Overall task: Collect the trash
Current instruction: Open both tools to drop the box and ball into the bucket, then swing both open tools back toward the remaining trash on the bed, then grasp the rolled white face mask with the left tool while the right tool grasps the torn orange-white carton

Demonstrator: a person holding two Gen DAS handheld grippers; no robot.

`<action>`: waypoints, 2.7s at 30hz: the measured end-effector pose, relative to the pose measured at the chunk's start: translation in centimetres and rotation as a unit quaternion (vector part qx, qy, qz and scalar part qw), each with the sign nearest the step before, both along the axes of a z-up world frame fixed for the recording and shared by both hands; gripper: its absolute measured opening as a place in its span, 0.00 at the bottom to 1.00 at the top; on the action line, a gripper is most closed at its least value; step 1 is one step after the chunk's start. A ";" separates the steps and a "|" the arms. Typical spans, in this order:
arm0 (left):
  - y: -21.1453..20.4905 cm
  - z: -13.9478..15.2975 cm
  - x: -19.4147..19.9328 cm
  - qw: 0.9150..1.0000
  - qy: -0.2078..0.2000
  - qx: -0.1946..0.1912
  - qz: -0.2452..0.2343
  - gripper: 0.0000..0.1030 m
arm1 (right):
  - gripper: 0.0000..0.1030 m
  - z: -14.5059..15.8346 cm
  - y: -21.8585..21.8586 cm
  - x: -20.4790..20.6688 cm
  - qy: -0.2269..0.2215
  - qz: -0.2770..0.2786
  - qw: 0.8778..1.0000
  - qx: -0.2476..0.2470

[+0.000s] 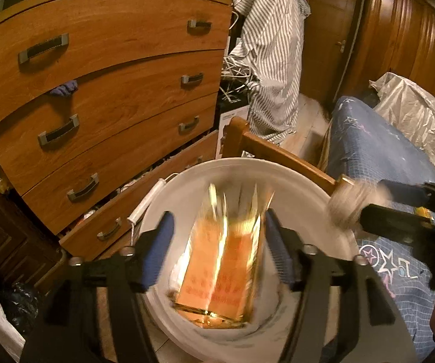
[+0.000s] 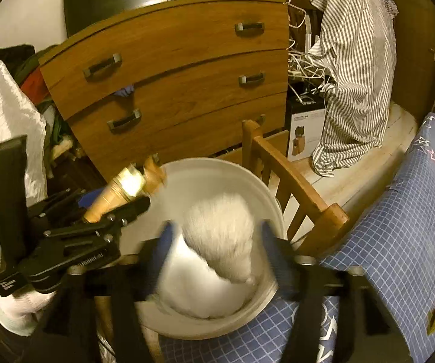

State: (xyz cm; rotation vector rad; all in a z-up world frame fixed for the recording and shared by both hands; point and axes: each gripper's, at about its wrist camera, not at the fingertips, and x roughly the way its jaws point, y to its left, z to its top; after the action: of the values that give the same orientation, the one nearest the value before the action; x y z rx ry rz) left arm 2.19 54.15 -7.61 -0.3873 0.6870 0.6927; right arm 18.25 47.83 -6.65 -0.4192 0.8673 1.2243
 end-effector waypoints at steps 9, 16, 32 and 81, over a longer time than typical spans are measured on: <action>-1.1 0.6 -0.1 1.000 0.004 0.010 -0.002 0.59 | 0.66 1.5 -3.8 1.1 0.018 -0.023 0.999 0.038; -7.5 1.5 2.5 0.997 -0.009 0.017 -0.075 0.59 | 0.66 2.9 -16.8 0.5 0.007 -0.081 0.993 0.087; -36.3 -7.9 16.9 0.914 0.072 -0.046 -0.396 0.59 | 0.66 -4.5 -58.1 4.7 -0.051 -0.360 0.931 0.038; -45.3 -8.7 28.4 0.730 0.137 0.083 -0.664 0.76 | 0.42 -10.2 -59.4 3.0 0.074 -0.381 0.919 0.072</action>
State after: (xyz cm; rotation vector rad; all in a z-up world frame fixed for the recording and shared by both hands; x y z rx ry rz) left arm 30.63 8.87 -16.31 0.4258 0.9651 -0.5964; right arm 21.28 -11.62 -16.88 0.1417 0.9366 0.5856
